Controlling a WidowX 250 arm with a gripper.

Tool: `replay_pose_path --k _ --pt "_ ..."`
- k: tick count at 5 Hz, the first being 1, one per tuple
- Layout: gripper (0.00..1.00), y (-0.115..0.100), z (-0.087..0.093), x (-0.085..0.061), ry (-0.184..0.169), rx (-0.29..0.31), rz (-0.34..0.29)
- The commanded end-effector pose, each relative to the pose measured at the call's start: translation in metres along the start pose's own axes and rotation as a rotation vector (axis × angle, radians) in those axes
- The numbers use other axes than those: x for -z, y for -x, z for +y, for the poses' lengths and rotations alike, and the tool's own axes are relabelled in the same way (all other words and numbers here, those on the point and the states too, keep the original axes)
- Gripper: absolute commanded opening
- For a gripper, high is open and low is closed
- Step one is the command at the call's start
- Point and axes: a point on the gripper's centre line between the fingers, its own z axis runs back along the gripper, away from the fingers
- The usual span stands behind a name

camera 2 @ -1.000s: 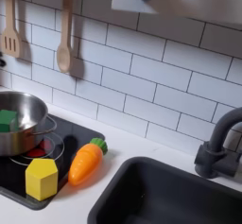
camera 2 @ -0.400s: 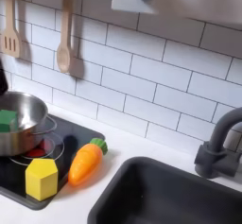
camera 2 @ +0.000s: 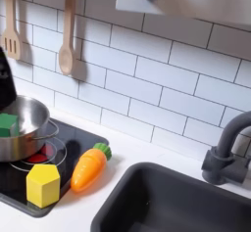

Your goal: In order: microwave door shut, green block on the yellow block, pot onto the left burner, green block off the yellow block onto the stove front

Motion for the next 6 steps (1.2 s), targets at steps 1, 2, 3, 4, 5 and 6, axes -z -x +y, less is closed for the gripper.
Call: replay_pose_path --k 1,2,3,4,5,6 --pt "1.0 0.003 -0.014 0.009 0.013 0.036 0.02" --pt "1.0 0.0 -0.014 0.02 -0.013 0.046 0.033" --pt "1.0 -0.006 -0.013 0.031 -0.061 0.046 0.054" --pt "1.0 -0.012 -0.014 0.04 -0.078 0.053 0.069" --pt "1.0 -0.016 -0.018 0.045 -0.073 0.044 0.086" --pt "1.0 -0.022 -0.021 0.052 -0.071 0.039 0.095"
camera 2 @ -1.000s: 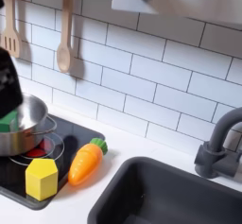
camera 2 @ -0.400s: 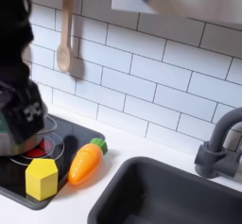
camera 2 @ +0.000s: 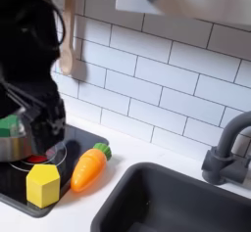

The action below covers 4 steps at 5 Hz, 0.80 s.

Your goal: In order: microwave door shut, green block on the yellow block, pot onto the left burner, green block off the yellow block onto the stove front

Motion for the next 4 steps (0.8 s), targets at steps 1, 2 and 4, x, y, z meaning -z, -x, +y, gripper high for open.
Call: replay_pose_path --k 1,2,4 --pt "1.0 -0.013 -0.005 0.011 0.0 -0.019 0.017" --pt "1.0 -0.019 -0.008 0.018 0.0 -0.023 0.027" --pt "1.0 -0.036 -0.005 0.029 -0.023 -0.039 0.028"
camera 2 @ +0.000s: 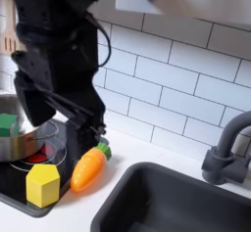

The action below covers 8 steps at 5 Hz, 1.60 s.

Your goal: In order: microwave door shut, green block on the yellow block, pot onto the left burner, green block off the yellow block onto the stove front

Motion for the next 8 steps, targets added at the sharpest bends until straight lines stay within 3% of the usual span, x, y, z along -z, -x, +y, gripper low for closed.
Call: replay_pose_path --k 1,3,5,6,8 --pt "1.0 -0.018 0.007 0.009 -0.021 -0.034 0.006" --pt "1.0 -0.026 0.007 0.012 -0.004 -0.113 0.06" --pt "1.0 -0.036 0.0 0.012 -0.004 -0.143 0.071" --pt "1.0 -0.042 0.003 0.014 -0.006 -0.172 0.075" --pt "1.0 -0.073 0.025 0.023 -0.037 -0.282 0.079"
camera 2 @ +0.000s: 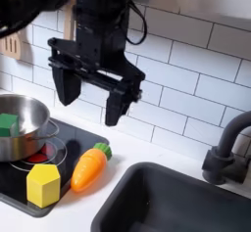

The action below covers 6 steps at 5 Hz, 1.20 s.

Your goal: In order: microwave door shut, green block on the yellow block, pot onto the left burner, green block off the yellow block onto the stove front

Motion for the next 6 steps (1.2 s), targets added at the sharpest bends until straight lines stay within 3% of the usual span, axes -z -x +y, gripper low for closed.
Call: replay_pose_path --k 1,3,6 --pt "1.0 -0.038 0.014 0.008 -0.021 -0.105 0.002" --pt "1.0 -0.061 0.018 0.015 -0.034 -0.159 0.015" --pt "1.0 -0.044 0.021 0.005 -0.031 -0.151 0.009"
